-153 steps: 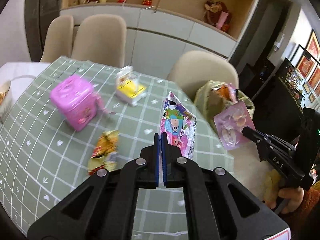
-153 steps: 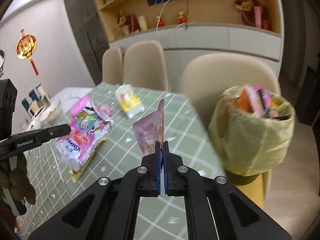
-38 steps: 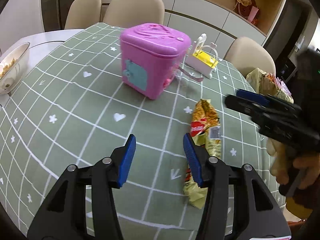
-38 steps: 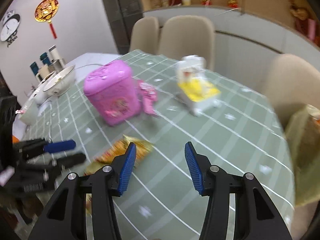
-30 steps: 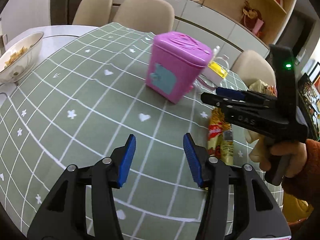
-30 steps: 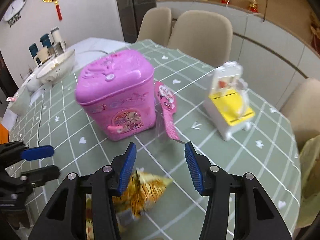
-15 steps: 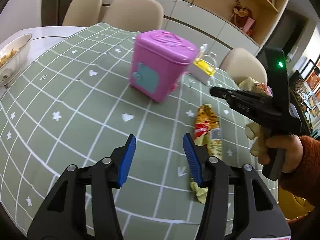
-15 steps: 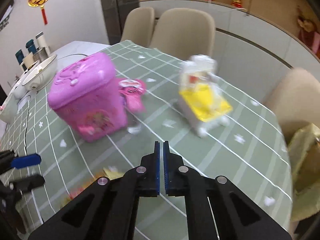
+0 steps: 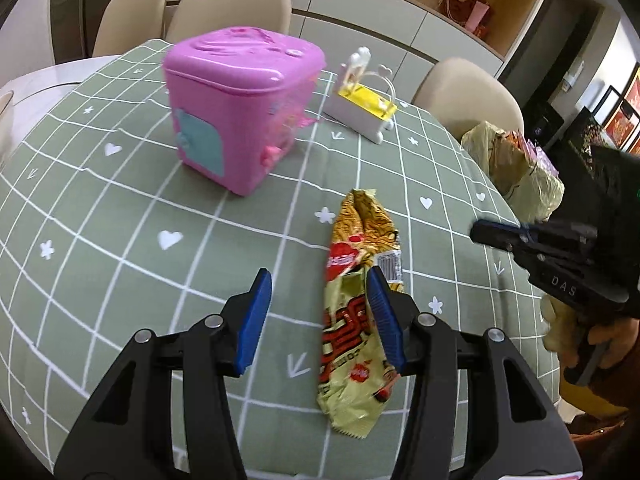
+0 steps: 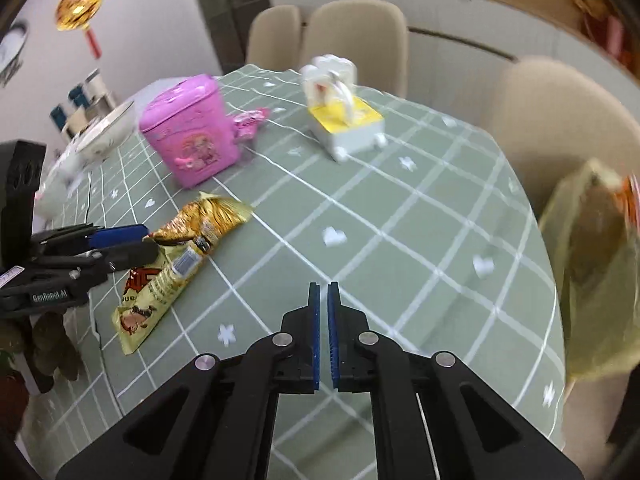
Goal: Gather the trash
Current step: 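Grasp the gold chocolate wrapper with the left tool while the right tool grasps the pink lollipop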
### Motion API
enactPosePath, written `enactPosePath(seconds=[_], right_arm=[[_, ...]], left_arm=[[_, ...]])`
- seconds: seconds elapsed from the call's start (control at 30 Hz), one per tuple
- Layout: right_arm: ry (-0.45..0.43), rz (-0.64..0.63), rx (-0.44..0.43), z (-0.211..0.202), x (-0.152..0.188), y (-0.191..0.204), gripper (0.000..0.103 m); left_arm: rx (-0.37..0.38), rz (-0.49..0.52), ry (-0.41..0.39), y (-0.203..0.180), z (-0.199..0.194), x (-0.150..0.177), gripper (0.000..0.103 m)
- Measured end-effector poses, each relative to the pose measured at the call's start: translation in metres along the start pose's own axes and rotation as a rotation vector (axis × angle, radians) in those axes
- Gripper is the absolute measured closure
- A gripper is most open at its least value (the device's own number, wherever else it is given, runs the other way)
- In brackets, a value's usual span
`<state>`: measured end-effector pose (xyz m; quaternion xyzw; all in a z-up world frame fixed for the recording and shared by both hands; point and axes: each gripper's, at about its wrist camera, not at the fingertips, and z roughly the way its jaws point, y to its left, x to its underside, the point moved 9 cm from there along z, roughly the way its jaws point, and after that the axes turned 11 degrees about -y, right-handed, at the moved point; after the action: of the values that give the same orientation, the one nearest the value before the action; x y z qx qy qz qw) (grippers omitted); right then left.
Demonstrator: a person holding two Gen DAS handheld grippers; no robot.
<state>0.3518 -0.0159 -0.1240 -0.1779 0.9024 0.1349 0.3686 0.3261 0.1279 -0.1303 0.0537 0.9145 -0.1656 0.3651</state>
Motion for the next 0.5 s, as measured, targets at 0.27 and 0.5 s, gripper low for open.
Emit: enactPosePath(seconds=[0.27, 0.5], right_arm=[[-0.049, -0.136, -0.150, 0.058, -0.062, 0.055, 0.065], [-0.009, -0.276, -0.176, 0.116, -0.075, 0.073, 0.065]], left_arm=[[-0.039, -0.023, 0.007, -0.004, -0.004, 0.007, 0.090], [-0.098, -0.164, 0.001, 0.027, -0.026, 0.013, 0.090]])
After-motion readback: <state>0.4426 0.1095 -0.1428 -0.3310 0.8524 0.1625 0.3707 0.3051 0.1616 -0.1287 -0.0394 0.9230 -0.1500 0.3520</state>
